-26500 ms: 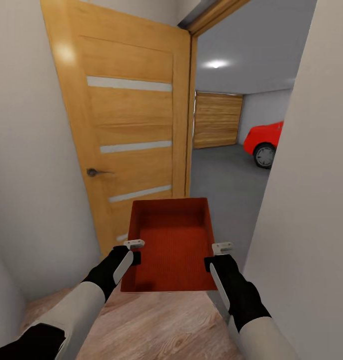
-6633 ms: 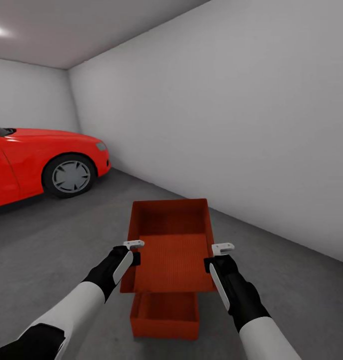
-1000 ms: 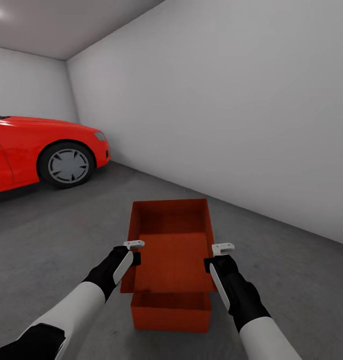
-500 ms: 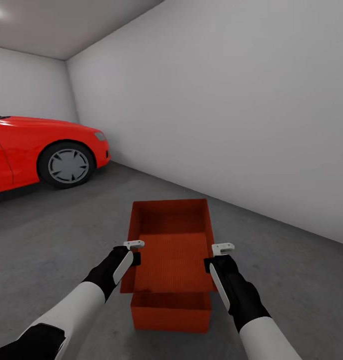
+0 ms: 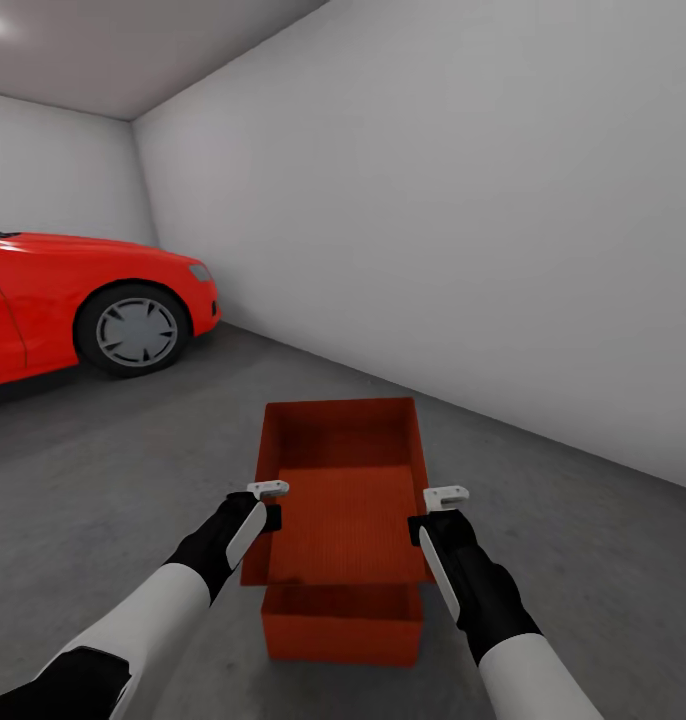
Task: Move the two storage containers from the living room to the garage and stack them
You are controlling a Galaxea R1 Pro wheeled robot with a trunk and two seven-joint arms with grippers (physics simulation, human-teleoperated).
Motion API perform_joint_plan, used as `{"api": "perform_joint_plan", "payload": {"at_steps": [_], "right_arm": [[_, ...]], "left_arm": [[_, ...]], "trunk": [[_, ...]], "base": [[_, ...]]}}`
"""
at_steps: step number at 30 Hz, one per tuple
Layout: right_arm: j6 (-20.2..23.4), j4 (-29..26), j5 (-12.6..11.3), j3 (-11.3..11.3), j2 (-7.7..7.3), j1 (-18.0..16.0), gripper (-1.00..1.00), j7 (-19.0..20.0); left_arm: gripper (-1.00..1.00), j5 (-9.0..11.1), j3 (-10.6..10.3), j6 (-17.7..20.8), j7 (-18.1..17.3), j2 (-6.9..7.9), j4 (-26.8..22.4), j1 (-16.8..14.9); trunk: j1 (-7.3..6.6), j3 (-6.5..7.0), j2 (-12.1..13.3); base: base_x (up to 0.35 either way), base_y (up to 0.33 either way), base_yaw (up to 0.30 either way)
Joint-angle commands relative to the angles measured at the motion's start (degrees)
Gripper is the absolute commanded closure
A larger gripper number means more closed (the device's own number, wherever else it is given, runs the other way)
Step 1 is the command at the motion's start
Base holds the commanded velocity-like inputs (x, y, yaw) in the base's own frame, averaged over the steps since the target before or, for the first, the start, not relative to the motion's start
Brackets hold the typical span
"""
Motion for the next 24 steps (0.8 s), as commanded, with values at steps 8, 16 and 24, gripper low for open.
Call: {"api": "perform_joint_plan", "payload": {"at_steps": [8,16,24], "right_arm": [[-0.19,0.1,-1.76,2.13,1.44,0.05,1.0,0.21],[-0.19,0.08,-1.76,2.13,1.44,0.05,1.0,0.21],[-0.19,0.1,-1.76,2.13,1.44,0.05,1.0,0.21]], "left_arm": [[1.0,-1.84,0.11,-0.75,-0.08,-1.51,-0.1,-0.01],[1.0,-1.81,0.11,-0.75,-0.08,-1.51,-0.13,-0.01],[1.0,-1.81,0.11,-0.75,-0.08,-1.51,-0.1,-0.01]], "trunk": [[0.0,0.0,0.0],[0.22,-0.18,-0.4],[1.03,-1.82,-1.72]], "base": [[0.067,0.0,0.0],[0.002,0.0,0.0],[0.0,0.0,0.0]]}}
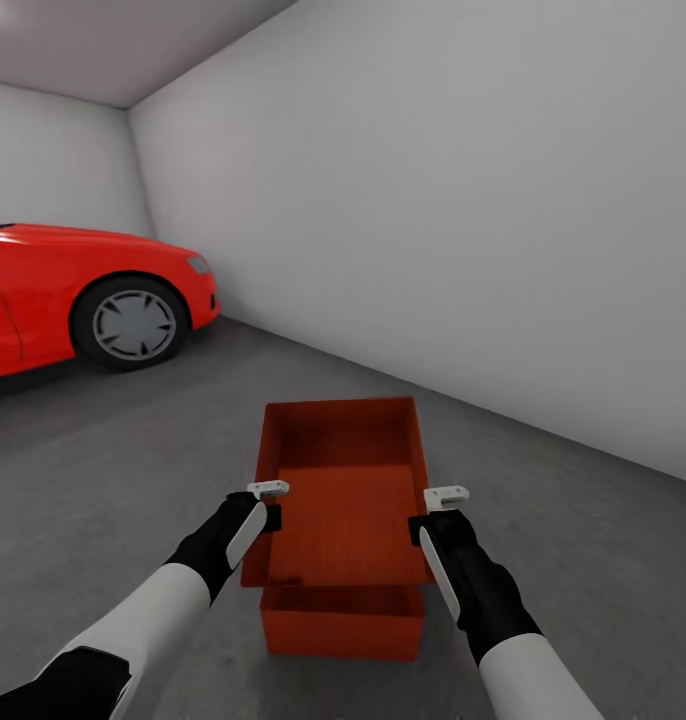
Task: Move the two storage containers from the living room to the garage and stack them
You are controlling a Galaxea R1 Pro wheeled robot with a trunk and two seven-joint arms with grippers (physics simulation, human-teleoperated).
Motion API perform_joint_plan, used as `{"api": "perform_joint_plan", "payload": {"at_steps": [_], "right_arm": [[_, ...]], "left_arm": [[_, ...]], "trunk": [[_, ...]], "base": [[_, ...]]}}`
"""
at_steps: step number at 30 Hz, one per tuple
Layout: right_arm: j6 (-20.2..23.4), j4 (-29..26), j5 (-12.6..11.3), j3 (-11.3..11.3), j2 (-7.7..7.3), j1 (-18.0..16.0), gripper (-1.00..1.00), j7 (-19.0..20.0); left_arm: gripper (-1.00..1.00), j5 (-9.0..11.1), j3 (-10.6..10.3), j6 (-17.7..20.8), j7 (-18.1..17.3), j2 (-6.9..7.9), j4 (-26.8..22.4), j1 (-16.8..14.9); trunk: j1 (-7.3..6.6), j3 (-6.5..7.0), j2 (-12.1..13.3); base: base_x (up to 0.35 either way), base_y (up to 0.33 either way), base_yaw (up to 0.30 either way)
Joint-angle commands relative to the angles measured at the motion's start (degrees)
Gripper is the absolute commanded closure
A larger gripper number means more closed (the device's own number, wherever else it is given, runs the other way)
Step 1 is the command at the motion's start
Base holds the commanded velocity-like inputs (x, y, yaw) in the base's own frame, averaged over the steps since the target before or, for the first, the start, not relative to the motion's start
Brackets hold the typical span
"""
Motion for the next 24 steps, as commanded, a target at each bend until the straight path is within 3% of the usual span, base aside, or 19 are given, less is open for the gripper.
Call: {"api": "perform_joint_plan", "payload": {"at_steps": [1,11,15,24], "right_arm": [[-0.19,0.08,-1.6,2.08,1.52,0.04,1.0,0.21],[-0.19,0.08,-1.6,2.08,1.52,0.04,1.0,0.21],[-0.19,0.05,-1.6,2.08,1.52,0.04,1.0,0.21],[-0.19,0.07,-1.6,2.08,1.52,0.04,1.0,0.21]], "left_arm": [[1.0,-1.84,0.13,-0.8,-0.14,-1.49,-0.1,-0.02],[1.0,-1.84,0.13,-0.8,-0.14,-1.49,-0.19,-0.02],[1.0,-1.85,0.13,-0.8,-0.11,-1.49,-0.15,-0.02],[1.0,-1.85,0.13,-0.8,-0.05,-1.49,-0.19,-0.02]], "trunk": [[0.02,-0.23,-0.02],[0.02,-0.23,-0.02],[0.12,-1.11,-0.08],[0.15,-1.33,-0.09]], "base": [[0.0,0.0,0.0],[0.0,0.0,0.0],[0.0,0.0,0.0],[0.0,0.0,0.0]]}}
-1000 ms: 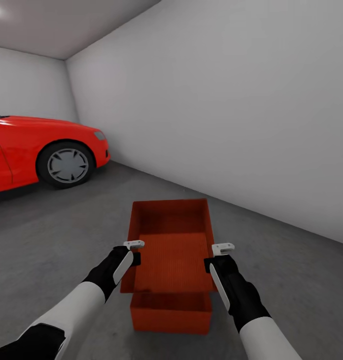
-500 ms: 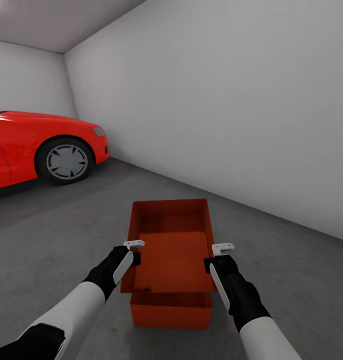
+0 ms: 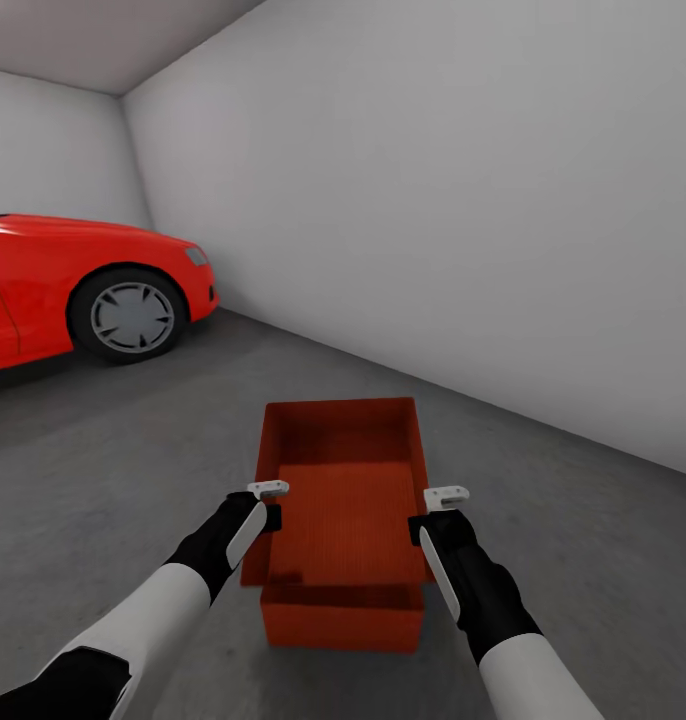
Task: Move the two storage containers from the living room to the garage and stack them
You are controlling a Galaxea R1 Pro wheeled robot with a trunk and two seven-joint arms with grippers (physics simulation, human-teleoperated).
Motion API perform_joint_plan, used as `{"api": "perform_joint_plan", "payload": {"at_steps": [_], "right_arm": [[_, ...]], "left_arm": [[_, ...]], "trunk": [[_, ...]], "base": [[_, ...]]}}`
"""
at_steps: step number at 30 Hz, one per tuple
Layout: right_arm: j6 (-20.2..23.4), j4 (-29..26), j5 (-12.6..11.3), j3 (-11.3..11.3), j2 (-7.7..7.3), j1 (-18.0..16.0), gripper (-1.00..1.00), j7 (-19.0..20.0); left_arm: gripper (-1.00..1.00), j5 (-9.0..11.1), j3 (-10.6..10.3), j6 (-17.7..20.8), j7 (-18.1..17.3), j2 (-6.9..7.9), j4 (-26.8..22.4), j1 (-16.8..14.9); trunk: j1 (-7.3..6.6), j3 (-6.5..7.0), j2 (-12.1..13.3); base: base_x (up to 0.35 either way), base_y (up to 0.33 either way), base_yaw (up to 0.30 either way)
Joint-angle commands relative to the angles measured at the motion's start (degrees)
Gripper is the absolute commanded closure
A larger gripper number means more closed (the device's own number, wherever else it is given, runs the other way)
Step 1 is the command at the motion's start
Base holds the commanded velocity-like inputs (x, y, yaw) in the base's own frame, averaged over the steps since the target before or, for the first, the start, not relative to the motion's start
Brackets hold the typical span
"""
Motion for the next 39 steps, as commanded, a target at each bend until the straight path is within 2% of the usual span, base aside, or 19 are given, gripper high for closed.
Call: {"api": "perform_joint_plan", "payload": {"at_steps": [1,6,14,19,32,39], "right_arm": [[-0.18,0.08,-1.55,2.09,1.52,0.04,1.0,0.21],[-0.18,0.05,-1.55,2.09,1.52,0.04,1.0,0.21],[-0.18,0.06,-1.55,2.09,1.52,0.04,1.0,0.21],[-0.18,0.07,-1.55,2.09,1.52,0.04,1.0,0.21],[-0.18,0.07,-1.55,2.09,1.52,0.04,1.0,0.21],[-0.18,0.08,-1.55,2.09,1.52,0.04,1.0,0.21]], "left_arm": [[1.0,-1.9,0.18,-0.88,-0.14,-1.5,-0.09,-0.02],[1.0,-1.9,0.18,-0.88,-0.14,-1.5,-0.03,-0.02],[1.0,-1.89,0.18,-0.88,-0.14,-1.5,-0.11,-0.02],[1.0,-1.89,0.18,-0.88,-0.14,-1.5,-0.04,-0.02],[1.0,-1.9,0.18,-0.88,-0.16,-1.5,-0.16,-0.02],[1.0,-1.91,0.18,-0.92,-0.22,-1.5,-0.19,-0.02]], "trunk": [[0.02,-0.23,-0.02],[0.15,-1.33,-0.09],[0.15,-1.33,-0.09],[0.28,-2.44,-0.16],[0.28,-2.44,-0.16],[0.28,-2.44,-0.16]], "base": [[0.0,0.0,0.0],[0.0,0.0,0.0],[0.0,0.0,0.0],[0.0,0.0,0.0],[0.004,0.0,0.0],[0.232,0.0,0.0]]}}
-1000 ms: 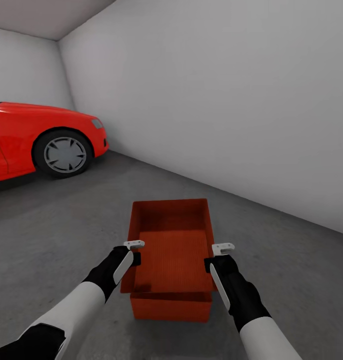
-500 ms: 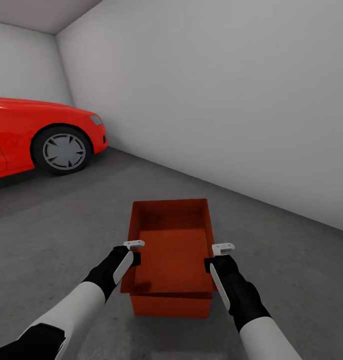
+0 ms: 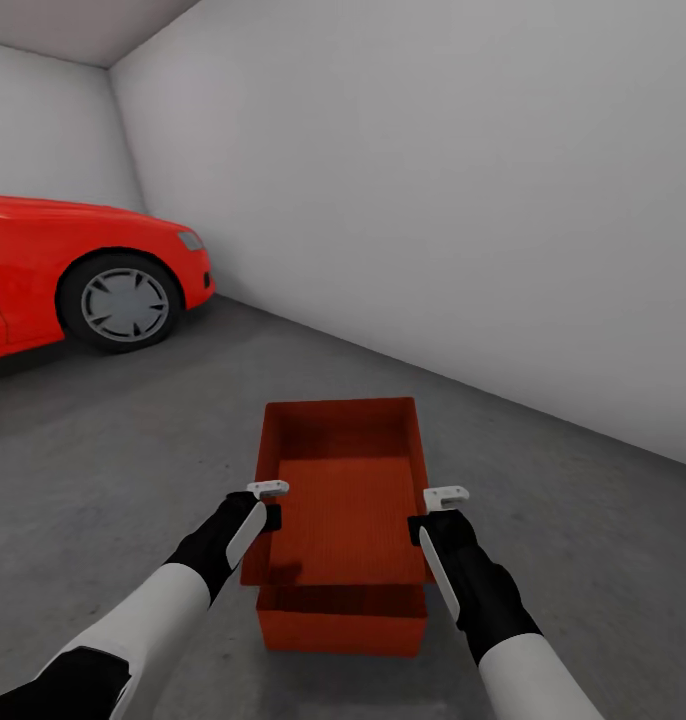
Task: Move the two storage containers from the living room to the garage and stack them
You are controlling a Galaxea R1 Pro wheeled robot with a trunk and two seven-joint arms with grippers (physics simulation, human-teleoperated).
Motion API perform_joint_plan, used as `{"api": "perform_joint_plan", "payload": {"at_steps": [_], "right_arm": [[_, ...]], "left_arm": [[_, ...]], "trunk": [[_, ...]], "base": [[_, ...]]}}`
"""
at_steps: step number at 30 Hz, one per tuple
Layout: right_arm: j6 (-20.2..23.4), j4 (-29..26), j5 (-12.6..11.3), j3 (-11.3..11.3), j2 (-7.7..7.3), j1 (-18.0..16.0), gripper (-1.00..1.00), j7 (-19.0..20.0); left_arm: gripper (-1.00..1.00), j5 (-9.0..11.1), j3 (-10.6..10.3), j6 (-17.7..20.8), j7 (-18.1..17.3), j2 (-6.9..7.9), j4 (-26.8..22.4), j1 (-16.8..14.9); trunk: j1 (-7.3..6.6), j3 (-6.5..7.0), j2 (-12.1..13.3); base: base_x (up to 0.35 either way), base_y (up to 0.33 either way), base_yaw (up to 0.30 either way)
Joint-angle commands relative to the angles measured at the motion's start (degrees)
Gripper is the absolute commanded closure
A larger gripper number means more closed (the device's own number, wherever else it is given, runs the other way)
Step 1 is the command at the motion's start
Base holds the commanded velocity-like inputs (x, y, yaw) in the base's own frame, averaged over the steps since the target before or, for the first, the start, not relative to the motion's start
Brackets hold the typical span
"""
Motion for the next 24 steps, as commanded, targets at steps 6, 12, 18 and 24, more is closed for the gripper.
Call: {"api": "perform_joint_plan", "payload": {"at_steps": [6,12,18,24], "right_arm": [[-0.18,0.08,-1.7,2.18,1.41,0.05,1.0,0.21],[-0.18,0.07,-1.7,2.18,1.41,0.05,1.0,0.21],[-0.18,0.07,-1.7,2.18,1.41,0.05,1.0,0.21],[-0.18,0.07,-1.7,2.18,1.41,0.05,1.0,0.21]], "left_arm": [[1.0,-1.81,0.15,-0.97,-0.12,-1.54,-0.11,-0.01],[1.0,-1.82,0.15,-0.95,-0.1,-1.54,-0.05,-0.01],[1.0,-1.82,0.15,-0.94,-0.08,-1.54,0.04,-0.01],[1.0,-1.81,0.15,-0.94,-0.15,-1.54,0.0,-0.01]], "trunk": [[0.0,0.0,0.0],[0.05,-0.44,-0.03],[0.2,-1.77,-0.11],[0.26,-2.22,-0.13]], "base": [[0.107,0.0,0.0],[0.009,0.0,0.0],[0.0,0.0,0.0],[0.0,0.0,0.0]]}}
